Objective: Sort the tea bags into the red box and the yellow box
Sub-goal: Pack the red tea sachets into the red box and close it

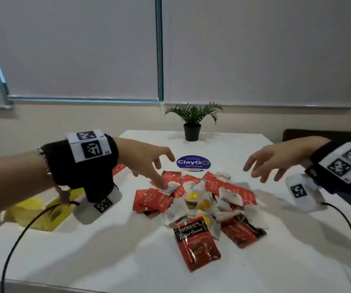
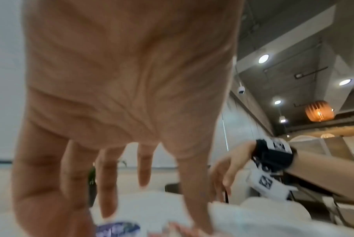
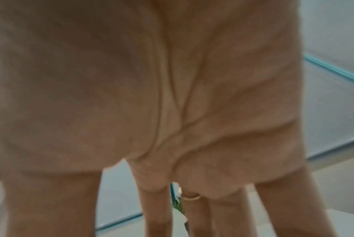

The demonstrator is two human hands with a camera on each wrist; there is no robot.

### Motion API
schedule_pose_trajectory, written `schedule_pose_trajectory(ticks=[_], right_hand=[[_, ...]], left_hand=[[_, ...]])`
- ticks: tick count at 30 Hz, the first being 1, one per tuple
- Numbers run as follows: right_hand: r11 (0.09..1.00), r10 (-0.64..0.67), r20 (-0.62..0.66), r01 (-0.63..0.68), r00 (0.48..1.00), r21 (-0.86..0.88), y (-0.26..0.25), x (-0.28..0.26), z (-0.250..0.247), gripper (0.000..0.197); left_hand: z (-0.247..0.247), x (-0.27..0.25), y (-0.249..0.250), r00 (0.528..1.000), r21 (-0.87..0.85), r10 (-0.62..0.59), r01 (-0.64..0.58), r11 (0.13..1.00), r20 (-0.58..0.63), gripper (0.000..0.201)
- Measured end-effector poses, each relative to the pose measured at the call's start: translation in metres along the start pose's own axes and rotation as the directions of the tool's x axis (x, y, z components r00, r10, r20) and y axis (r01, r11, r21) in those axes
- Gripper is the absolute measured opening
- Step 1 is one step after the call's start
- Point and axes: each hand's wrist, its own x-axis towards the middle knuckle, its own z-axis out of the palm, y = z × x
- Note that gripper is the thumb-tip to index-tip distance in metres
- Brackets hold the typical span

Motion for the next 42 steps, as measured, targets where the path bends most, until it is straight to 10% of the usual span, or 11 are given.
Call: schedule_pose_trajectory(ticks=[6, 21, 31, 37, 42], right_hand=[[0.943, 0.183, 0.07, -0.155, 0.981, -0.294, -0.013, -0.001, 0.043, 0.138], [0.955, 0.087, -0.076, -0.105, 0.993, -0.279, -0.026, 0.039, 0.065, 0.08], [0.847, -0.038, -0.246, -0.099, 0.968, -0.522, -0.018, 0.056, 0.033, 0.076], [0.903, -0.344, -0.195, 0.267, 0.918, -0.337, -0.047, 0.036, 0.04, 0.038], [0.863, -0.376, -0.085, 0.316, 0.923, -0.395, -0.072, 0.047, 0.068, 0.045]], left_hand=[[0.067, 0.01, 0.018, 0.986, 0.15, -0.046, 0.022, 0.989, 0.159, 0.133], [0.067, 0.07, 0.044, 0.999, 0.245, -0.02, 0.007, 0.97, 0.049, 0.116], [0.035, 0.096, 0.025, 0.998, 0.198, 0.062, -0.057, 0.979, -0.016, 0.081], [0.031, 0.11, 0.016, 0.994, 0.065, 0.105, -0.107, 0.992, 0.032, 0.052], [0.003, 0.113, 0.006, 0.995, -0.067, 0.094, -0.093, 0.993, 0.014, 0.047]])
